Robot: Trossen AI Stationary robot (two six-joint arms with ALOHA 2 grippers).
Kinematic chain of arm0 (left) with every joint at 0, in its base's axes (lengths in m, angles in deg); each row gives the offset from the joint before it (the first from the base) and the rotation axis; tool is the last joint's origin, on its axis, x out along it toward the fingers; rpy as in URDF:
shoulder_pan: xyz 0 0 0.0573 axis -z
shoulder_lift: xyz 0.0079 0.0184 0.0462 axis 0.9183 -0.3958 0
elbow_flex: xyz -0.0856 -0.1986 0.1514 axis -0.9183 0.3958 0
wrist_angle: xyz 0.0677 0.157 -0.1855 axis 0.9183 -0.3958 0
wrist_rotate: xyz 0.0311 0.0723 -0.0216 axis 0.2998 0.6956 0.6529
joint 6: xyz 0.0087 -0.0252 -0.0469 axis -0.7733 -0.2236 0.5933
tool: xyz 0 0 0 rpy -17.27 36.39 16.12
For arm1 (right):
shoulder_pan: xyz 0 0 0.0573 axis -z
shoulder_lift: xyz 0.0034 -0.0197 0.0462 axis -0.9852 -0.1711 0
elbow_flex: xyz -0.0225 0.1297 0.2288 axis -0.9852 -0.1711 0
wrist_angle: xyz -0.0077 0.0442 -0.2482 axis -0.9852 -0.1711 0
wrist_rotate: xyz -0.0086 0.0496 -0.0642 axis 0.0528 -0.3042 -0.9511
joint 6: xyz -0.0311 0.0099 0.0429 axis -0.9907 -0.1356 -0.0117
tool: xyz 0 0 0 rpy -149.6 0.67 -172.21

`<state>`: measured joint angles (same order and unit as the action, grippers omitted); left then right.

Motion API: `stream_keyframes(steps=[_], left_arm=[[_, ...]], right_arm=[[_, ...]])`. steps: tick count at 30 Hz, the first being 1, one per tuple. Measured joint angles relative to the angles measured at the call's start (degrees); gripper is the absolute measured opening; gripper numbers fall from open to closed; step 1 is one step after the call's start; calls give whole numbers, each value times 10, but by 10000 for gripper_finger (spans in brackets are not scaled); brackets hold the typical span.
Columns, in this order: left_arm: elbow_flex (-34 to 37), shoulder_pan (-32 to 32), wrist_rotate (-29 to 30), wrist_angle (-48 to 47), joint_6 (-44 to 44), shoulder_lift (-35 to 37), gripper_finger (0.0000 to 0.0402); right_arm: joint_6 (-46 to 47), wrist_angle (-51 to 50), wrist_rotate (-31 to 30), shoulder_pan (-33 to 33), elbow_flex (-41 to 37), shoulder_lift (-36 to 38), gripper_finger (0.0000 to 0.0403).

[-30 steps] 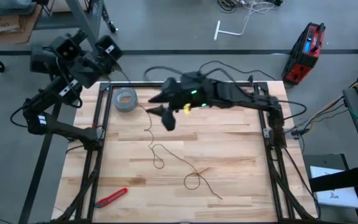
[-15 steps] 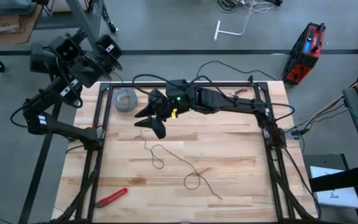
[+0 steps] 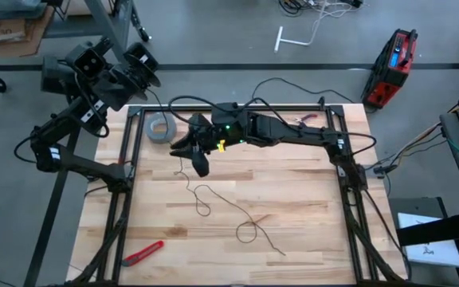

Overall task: Coil cords
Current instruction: Coil the black wire on the black spool

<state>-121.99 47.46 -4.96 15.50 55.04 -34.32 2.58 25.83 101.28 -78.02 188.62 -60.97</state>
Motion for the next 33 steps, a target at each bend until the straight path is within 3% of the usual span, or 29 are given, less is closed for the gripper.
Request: stream_keyframes(steps=[2,4,10,15,20,30,33], left_arm=[[0,0,0,0,0,1,0],[0,0,2,0,-7,1,0],[0,-20,14,-19,-19,1,0],[0,-33,29,-20,-16,1,0],[0,-33,30,-21,-15,-3,0],[0,-33,19,-24,-8,-4,0],[0,-33,19,-26,-2,-4,0]], right_arm=[[-20,-3,-4,0,0,8,40],[-53,-12,-29,-2,0,25,12],[-149,-66,-172,-21,0,94,2],[-133,-109,-197,-12,1,124,4],[-113,-134,-169,-11,1,101,48],[-37,-96,-121,-7,-1,13,209],[-15,-75,-62,0,-1,-3,242]])
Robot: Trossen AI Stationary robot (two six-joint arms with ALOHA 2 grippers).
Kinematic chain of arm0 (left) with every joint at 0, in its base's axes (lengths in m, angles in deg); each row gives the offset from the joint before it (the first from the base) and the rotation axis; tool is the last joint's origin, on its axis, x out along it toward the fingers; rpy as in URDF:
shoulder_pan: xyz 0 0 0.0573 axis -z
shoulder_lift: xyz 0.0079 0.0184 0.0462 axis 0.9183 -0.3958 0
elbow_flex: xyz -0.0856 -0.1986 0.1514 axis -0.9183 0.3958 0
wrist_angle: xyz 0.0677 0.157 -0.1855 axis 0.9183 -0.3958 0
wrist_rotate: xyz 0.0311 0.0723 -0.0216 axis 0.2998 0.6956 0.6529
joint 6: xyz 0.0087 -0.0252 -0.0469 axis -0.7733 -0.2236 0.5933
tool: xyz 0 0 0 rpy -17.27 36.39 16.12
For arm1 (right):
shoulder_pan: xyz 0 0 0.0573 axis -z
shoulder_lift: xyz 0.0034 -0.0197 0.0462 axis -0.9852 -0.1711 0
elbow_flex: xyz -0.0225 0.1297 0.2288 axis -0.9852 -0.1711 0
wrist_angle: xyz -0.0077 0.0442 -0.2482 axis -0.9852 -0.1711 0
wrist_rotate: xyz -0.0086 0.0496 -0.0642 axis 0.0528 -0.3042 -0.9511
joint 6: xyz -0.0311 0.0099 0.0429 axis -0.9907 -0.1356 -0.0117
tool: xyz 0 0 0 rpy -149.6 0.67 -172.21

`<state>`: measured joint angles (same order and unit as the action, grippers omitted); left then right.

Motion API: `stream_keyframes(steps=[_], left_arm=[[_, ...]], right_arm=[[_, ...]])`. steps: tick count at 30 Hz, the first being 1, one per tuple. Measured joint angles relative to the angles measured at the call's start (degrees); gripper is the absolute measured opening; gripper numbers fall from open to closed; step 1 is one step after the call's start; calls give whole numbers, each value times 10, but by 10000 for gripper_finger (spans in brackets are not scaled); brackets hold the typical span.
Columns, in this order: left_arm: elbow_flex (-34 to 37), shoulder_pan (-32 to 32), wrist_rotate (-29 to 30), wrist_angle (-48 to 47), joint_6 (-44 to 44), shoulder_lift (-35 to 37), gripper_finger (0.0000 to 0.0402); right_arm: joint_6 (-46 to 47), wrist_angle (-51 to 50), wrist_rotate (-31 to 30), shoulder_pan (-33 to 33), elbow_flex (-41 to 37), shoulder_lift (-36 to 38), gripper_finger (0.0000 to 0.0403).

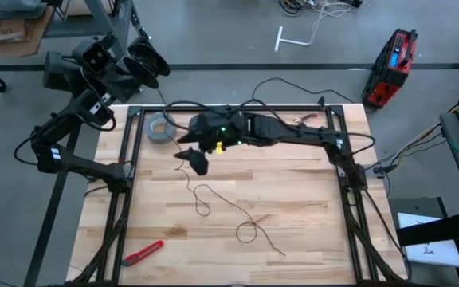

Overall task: Coil cords
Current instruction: Coil the black wire on the black spool

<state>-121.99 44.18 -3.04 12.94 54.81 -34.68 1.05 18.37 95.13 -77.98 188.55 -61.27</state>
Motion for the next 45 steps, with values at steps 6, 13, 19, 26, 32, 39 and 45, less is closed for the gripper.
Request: stream_keyframes(steps=[6,13,19,26,32,39,45], left_arm=[[0,0,0,-10,3,0,0],[0,0,0,-23,3,0,0],[0,0,-1,-29,3,0,0],[0,0,-38,-44,4,6,0],[0,-14,-90,-144,0,14,0],[0,-53,-51,-319,-54,-4,0],[0,-78,26,-261,-25,-32,0]], right_arm=[[61,21,19,9,1,-11,258],[39,21,-31,24,1,-1,82],[28,16,-42,29,0,10,9],[-30,9,-74,14,0,63,1],[-90,-94,-117,-18,2,153,1],[-125,-193,-218,-74,3,204,0],[-72,-270,-231,-83,4,212,0]])
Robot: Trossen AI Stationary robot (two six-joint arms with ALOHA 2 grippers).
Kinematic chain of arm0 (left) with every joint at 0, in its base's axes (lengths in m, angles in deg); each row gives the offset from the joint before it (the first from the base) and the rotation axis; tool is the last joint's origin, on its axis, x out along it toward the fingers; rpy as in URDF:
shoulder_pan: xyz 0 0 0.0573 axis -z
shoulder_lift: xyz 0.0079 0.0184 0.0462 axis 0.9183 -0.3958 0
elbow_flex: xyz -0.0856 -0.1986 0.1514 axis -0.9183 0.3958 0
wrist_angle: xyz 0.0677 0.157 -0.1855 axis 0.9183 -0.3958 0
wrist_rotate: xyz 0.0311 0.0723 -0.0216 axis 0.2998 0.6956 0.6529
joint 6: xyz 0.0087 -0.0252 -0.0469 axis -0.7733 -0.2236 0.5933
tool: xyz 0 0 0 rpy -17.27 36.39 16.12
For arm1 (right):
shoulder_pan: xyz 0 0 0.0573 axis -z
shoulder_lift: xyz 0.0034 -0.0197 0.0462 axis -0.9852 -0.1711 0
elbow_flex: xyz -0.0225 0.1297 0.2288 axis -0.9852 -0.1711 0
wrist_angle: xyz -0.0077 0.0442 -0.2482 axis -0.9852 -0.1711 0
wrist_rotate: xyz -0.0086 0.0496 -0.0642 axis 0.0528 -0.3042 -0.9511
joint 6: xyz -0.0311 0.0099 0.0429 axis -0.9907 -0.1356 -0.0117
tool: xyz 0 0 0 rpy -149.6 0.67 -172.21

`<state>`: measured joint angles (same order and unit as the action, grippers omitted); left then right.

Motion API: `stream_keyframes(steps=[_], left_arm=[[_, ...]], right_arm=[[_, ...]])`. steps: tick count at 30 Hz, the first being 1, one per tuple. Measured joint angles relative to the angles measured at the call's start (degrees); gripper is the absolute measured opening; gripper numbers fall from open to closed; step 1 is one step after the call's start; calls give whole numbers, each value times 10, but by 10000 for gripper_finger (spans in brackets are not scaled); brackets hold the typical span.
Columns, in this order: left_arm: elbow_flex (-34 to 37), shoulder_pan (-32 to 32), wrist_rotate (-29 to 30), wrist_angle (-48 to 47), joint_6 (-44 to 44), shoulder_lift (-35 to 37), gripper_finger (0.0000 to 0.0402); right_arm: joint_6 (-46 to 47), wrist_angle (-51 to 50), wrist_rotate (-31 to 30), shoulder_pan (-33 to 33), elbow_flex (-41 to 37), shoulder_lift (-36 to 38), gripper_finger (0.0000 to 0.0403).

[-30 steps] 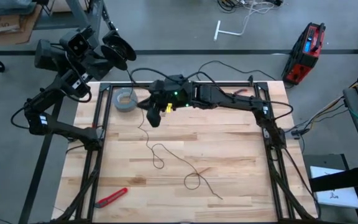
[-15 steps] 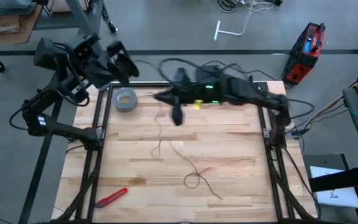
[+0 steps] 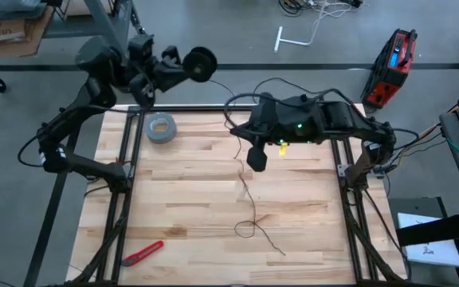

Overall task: Coil cords
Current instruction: Coil the black wire on the black spool

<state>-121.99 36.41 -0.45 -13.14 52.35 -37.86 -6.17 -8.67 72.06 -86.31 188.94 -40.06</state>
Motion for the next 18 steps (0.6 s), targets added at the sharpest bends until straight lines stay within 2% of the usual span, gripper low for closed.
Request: stream_keyframes(steps=[3,9,14,18], left_arm=[[0,-2,-4,14,40,-24,0],[0,-4,-51,-42,44,-54,0],[0,-39,-56,-54,42,-66,0],[0,-72,-104,-97,32,-82,0]], right_arm=[[-9,1,3,-2,-1,-1,0],[-24,4,-9,-3,-1,11,0],[-24,0,6,-5,-1,27,0],[-24,7,22,-5,-1,41,0]])
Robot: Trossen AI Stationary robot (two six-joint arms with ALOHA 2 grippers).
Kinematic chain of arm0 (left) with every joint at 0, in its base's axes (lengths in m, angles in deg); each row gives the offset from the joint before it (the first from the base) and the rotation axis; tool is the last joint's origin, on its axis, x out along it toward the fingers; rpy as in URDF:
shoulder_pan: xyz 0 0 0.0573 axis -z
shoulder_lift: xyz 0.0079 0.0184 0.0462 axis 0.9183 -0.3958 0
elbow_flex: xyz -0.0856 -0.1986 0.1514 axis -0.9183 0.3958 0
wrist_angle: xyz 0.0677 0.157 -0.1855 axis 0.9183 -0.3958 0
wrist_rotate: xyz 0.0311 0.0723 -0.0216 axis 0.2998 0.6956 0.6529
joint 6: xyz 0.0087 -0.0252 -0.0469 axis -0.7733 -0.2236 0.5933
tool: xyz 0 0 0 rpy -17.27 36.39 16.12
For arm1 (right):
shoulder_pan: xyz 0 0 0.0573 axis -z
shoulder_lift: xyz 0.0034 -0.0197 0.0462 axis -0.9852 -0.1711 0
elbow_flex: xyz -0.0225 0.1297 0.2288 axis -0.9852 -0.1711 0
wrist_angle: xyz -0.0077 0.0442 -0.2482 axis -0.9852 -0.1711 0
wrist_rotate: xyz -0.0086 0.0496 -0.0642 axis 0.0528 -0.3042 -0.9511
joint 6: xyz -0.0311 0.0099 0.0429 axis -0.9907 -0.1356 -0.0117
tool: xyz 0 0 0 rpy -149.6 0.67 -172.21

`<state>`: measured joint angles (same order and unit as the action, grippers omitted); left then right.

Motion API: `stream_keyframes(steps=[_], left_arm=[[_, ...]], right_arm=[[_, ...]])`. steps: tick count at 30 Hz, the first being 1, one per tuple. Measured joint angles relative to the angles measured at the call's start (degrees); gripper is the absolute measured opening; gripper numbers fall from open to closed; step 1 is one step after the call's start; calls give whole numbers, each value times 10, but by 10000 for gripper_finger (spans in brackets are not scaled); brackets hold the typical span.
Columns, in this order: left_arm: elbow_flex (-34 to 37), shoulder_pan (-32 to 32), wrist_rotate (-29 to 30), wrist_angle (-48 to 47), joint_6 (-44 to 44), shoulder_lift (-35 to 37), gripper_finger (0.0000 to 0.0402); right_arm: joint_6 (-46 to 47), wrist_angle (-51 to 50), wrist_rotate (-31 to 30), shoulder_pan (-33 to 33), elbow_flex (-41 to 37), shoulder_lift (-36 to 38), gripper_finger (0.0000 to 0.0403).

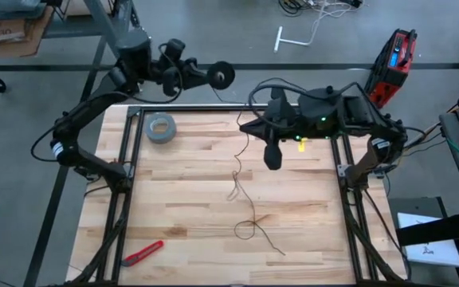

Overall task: Coil cords
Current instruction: Coil the black wire on the black spool

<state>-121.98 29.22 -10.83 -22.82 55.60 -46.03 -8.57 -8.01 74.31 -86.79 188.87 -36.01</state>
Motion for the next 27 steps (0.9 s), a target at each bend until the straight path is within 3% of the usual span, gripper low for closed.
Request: stream_keyframes(steps=[3,7,10,15,21,27], left_arm=[[0,-9,-84,-35,-18,-17,0],[0,4,-259,-36,-6,-41,0],[0,30,-333,-36,-11,-58,0],[0,52,-342,-34,-18,-83,0],[0,76,-370,-30,-18,-103,0],[0,116,-404,-23,-41,-104,0]], right_arm=[[0,17,5,-1,0,7,0],[-7,54,16,-1,0,11,0],[-20,98,41,-1,0,11,0],[-5,146,94,10,0,10,0],[35,150,93,22,0,8,0],[132,153,90,65,0,8,0]])
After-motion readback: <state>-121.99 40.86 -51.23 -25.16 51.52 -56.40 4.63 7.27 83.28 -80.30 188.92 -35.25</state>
